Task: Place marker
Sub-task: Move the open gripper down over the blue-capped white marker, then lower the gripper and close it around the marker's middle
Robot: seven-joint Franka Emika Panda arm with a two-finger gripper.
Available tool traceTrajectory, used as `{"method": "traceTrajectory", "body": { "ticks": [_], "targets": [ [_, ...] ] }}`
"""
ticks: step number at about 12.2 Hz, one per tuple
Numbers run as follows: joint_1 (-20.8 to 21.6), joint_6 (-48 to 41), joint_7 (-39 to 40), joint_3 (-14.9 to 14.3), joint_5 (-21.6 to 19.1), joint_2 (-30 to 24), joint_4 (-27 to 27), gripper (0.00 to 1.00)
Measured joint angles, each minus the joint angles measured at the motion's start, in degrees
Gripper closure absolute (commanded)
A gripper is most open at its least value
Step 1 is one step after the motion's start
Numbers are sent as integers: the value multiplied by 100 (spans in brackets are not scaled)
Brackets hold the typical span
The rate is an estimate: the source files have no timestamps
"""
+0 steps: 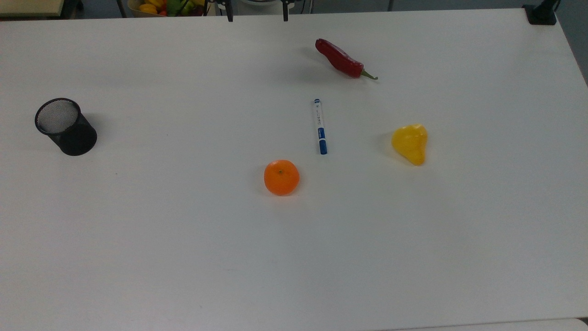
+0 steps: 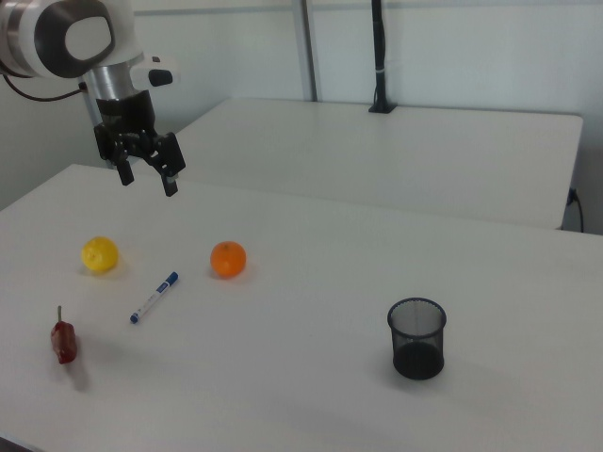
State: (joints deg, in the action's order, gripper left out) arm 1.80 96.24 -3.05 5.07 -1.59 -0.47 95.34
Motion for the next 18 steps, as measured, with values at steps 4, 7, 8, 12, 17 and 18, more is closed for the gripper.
{"method": "traceTrajectory", "body": {
  "ticks": [4,7,8,12,17,18],
  "targets": [
    [147,353,4,0,0,108,96,0],
    [350,830,2,0,0,325,320,0],
    [432,956,1,0,0,429,353,0],
    [684,1652,-1,1,58,976,482,0],
    [953,1953,-15,1,380,1543,489,0],
    [975,2032,-57,1,382,1615,489,0]
  ]
}}
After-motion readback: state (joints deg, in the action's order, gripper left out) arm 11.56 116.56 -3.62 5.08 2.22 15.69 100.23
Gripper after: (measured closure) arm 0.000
